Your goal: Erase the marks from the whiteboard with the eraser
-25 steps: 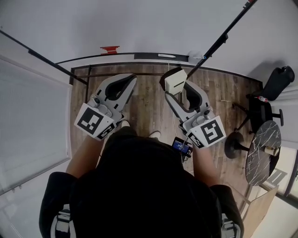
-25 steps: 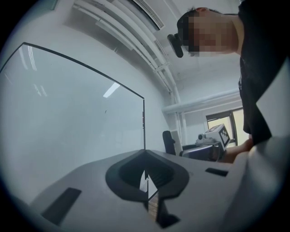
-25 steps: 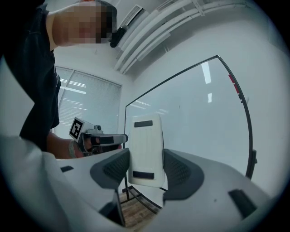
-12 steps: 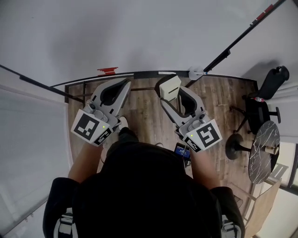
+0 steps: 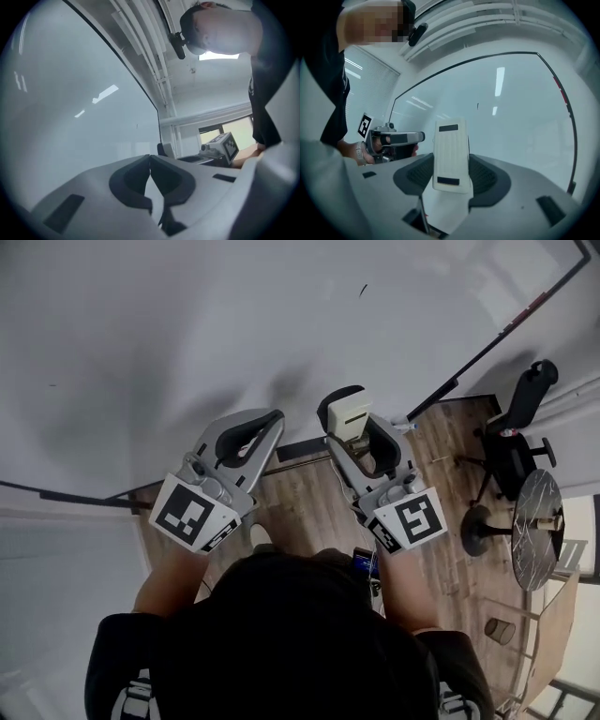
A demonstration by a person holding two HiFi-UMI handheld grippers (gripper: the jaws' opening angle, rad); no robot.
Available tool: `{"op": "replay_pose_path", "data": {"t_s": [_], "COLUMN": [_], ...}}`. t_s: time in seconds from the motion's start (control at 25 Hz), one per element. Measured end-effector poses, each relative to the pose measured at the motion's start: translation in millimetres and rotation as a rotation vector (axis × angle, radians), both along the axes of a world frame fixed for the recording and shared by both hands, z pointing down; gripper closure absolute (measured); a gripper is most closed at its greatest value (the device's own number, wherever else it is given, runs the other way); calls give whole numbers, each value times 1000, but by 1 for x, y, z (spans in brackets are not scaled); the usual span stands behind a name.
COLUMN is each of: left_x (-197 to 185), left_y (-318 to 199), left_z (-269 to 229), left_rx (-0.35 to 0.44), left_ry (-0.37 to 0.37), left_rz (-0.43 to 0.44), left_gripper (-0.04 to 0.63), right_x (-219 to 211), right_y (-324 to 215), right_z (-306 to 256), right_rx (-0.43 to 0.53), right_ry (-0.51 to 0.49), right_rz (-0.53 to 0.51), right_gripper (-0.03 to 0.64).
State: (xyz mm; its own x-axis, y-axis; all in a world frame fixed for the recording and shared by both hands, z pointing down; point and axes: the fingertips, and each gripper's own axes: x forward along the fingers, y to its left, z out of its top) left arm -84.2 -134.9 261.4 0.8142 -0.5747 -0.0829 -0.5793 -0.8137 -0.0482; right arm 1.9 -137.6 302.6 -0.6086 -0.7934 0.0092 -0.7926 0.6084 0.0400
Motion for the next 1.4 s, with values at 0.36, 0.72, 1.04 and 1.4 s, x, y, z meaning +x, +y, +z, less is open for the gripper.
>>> {"op": "replay_pose_path", "data": {"t_s": [0.36, 0.72, 1.04, 1.4], "left_x": [13, 13, 22, 18], "left_y": [-45, -65, -72, -77], "left_z": [-35, -38, -42, -45], "left_rx": [138, 127, 132, 127], "left_ry": [1, 36, 37, 37], "left_rz": [-133, -194, -187, -180], "left_gripper": [589, 589, 589, 589], "right_x": [18, 0, 41, 93], "right_y": [-68, -105, -118, -126], "right_z": [-98, -109, -117, -123], "right_rx": [182, 206, 195, 178], "right_ry": [27, 76, 31, -33], "right_rz": [103, 116, 207, 301], "right_gripper": [385, 385, 385, 385]}}
